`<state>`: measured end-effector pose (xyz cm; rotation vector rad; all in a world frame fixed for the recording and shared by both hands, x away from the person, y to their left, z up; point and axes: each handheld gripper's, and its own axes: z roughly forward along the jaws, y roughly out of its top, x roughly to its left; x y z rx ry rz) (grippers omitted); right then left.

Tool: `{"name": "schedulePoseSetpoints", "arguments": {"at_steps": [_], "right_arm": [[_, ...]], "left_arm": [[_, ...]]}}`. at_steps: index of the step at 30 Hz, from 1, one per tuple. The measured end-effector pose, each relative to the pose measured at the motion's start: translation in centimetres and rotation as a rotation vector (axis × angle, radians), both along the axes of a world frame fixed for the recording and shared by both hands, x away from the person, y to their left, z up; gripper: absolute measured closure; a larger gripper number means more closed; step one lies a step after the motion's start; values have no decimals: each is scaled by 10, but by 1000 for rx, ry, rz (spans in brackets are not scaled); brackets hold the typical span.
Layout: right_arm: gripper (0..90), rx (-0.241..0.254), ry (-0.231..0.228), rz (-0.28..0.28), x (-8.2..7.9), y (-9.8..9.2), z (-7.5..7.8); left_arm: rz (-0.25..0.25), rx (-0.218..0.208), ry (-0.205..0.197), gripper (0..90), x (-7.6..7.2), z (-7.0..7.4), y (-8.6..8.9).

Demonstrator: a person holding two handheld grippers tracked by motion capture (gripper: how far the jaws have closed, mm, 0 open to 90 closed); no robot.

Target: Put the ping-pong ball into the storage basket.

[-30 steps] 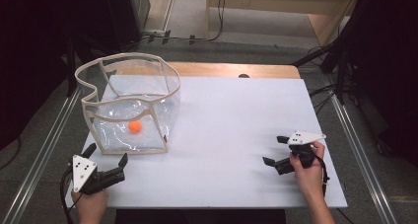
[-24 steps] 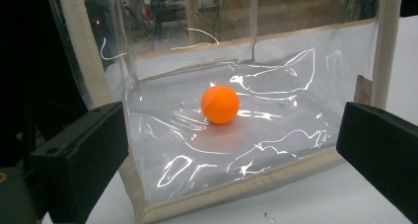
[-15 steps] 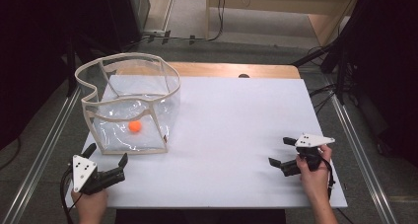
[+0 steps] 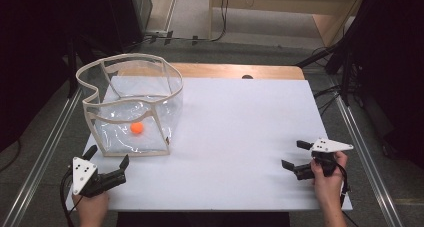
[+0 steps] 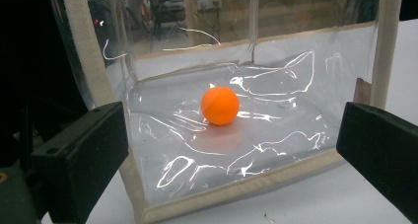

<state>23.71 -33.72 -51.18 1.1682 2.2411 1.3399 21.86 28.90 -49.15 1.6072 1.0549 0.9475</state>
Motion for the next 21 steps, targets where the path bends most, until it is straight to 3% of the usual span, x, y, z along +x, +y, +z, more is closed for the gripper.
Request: {"name": "schedulePoseSetpoints", "arguments": {"at_steps": [6, 13, 21], "right_arm": [[0, 82, -53, -57, -12, -21, 0], [0, 125, -78, -109, -25, -45, -6], [0, 144, -93, -140, -27, -53, -10]], "left_arm": [[0, -3, 1, 0, 1, 0, 0], [-1, -13, 5, 0, 2, 1, 1], [-10, -33, 6, 0, 2, 1, 3]]}}
